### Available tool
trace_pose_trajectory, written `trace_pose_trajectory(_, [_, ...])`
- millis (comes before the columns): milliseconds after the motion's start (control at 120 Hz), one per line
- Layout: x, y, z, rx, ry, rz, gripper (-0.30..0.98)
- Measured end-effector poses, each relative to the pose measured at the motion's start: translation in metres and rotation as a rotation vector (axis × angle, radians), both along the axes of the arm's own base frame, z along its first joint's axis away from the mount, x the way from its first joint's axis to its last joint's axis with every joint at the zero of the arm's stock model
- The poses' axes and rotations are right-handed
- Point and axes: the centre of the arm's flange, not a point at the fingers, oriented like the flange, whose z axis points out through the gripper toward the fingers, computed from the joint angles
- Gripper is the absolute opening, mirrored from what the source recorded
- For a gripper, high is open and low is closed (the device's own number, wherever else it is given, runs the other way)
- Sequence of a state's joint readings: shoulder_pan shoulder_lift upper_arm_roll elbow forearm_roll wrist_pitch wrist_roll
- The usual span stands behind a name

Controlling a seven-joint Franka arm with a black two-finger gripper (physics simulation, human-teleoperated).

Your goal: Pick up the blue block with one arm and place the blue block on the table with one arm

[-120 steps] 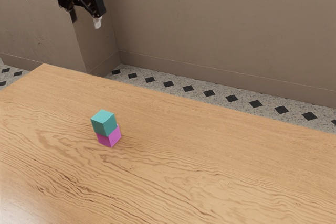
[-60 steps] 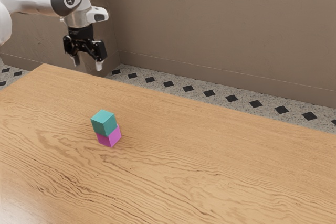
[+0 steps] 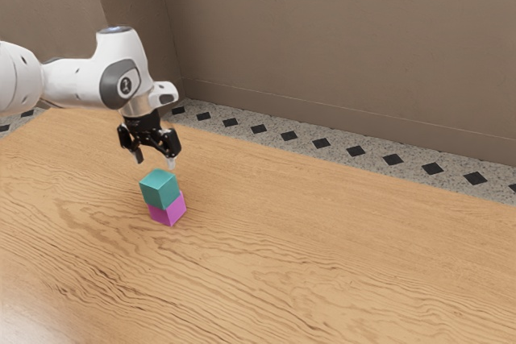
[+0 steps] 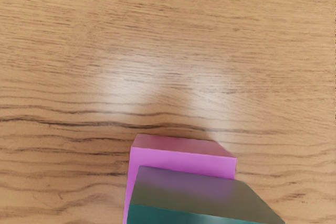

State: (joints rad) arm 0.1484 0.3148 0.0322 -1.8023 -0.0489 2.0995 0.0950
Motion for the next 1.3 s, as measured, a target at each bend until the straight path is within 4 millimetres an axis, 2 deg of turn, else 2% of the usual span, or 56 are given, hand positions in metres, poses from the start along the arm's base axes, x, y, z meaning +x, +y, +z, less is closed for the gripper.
trace_pose_trajectory(75, [-0.004,-0.002,-0.007,0.0,-0.008,0.001,0.69])
trace_pose_trajectory(333, [-0.016,-0.005,-0.007,0.007,-0.034,-0.021,0.69])
trace_pose_trajectory(408, [-0.015,-0.012,-0.009,0.007,-0.034,-0.048,0.69])
trace_pose_trajectory(750, [-0.019,-0.01,-0.045,-0.008,0.017,-0.086,0.69])
trace_pose_trajectory(875, [-0.019,-0.009,-0.05,-0.01,0.023,-0.096,0.69])
trace_pose_trajectory(942, [-0.019,-0.009,-0.052,-0.011,0.025,-0.101,0.61])
trace_pose_trajectory(1008, [-0.018,-0.009,-0.051,-0.01,0.022,-0.105,0.43])
trace_pose_trajectory(1100, [-0.017,-0.009,-0.043,-0.001,0.008,-0.109,0.29])
trace_pose_trajectory(1217, [-0.018,-0.013,-0.001,0.025,-0.055,-0.115,0.22])
trace_pose_trajectory(1300, [-0.012,-0.039,0.018,0.029,-0.089,-0.153,0.22])
